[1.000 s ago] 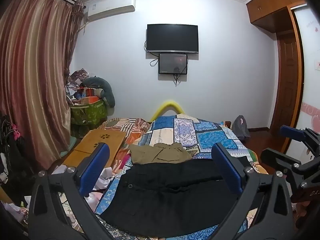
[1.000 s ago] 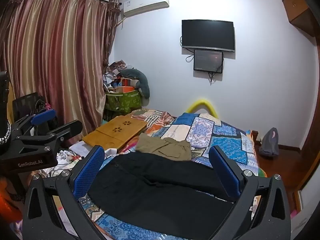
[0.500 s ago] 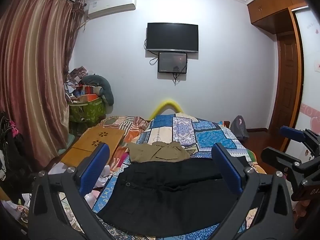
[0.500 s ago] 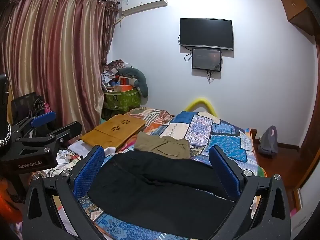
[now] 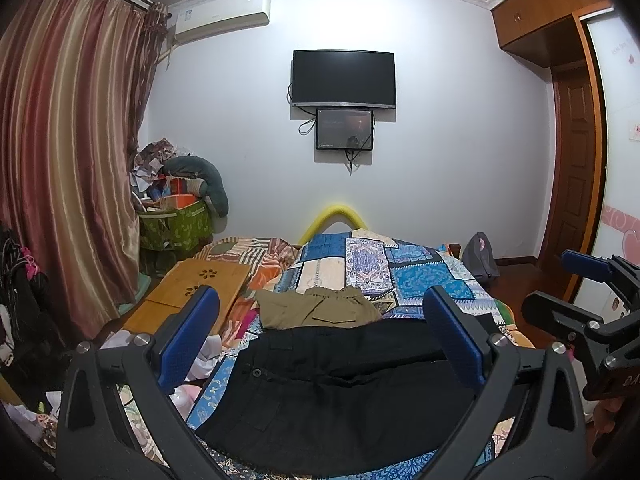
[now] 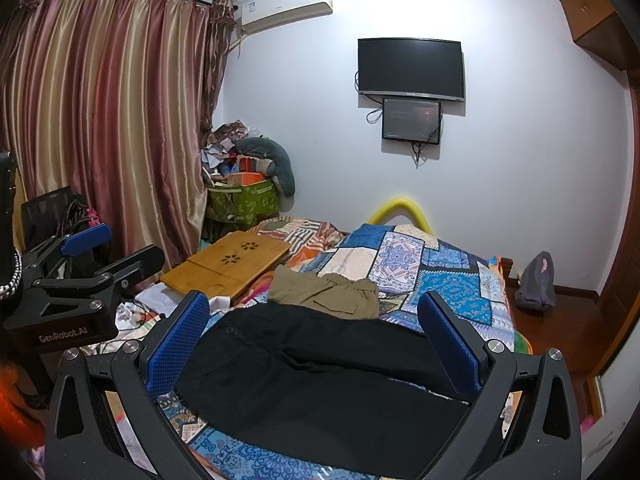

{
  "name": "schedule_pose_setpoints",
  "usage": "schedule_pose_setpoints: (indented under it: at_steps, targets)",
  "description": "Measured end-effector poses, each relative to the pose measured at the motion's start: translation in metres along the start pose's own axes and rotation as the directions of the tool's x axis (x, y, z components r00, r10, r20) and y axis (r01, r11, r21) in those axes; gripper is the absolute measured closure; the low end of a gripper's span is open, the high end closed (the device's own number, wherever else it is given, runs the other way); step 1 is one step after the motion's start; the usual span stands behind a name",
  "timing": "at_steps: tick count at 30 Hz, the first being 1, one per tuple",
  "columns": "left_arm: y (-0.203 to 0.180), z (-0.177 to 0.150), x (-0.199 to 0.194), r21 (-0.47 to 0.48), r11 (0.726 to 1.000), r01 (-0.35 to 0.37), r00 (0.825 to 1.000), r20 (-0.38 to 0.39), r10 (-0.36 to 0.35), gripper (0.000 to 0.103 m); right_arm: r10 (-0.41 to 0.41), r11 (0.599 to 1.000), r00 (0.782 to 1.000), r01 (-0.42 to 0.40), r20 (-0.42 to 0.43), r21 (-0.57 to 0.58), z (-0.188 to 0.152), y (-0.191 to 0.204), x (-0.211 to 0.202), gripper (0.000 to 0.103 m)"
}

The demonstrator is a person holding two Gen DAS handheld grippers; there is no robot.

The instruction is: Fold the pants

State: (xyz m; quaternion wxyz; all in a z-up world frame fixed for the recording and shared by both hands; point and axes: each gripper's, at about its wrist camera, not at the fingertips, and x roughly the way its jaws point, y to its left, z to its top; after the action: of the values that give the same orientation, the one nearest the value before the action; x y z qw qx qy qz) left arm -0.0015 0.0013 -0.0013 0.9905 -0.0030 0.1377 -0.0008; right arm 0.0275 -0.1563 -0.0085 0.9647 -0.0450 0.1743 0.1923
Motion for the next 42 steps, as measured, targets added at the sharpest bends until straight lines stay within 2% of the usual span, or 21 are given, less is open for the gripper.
schedule_pose_setpoints:
  at_steps: [12,42]
  targets:
    - [-0.009,0.000,-0.014,0.022,1.000,0.010,1.000,0.022,-0.010,0.000,-0.004,1.000,1.000,0.004,0.011,0.007,0.001,-0.004,-0.003,0.000]
    - [-0.015,0.009,-0.019,0.018,1.000,0.024,0.999,0.026,-0.024,0.000,-0.002,1.000,1.000,0.002,0.017,0.007,0.002,-0.004,-0.005,0.000]
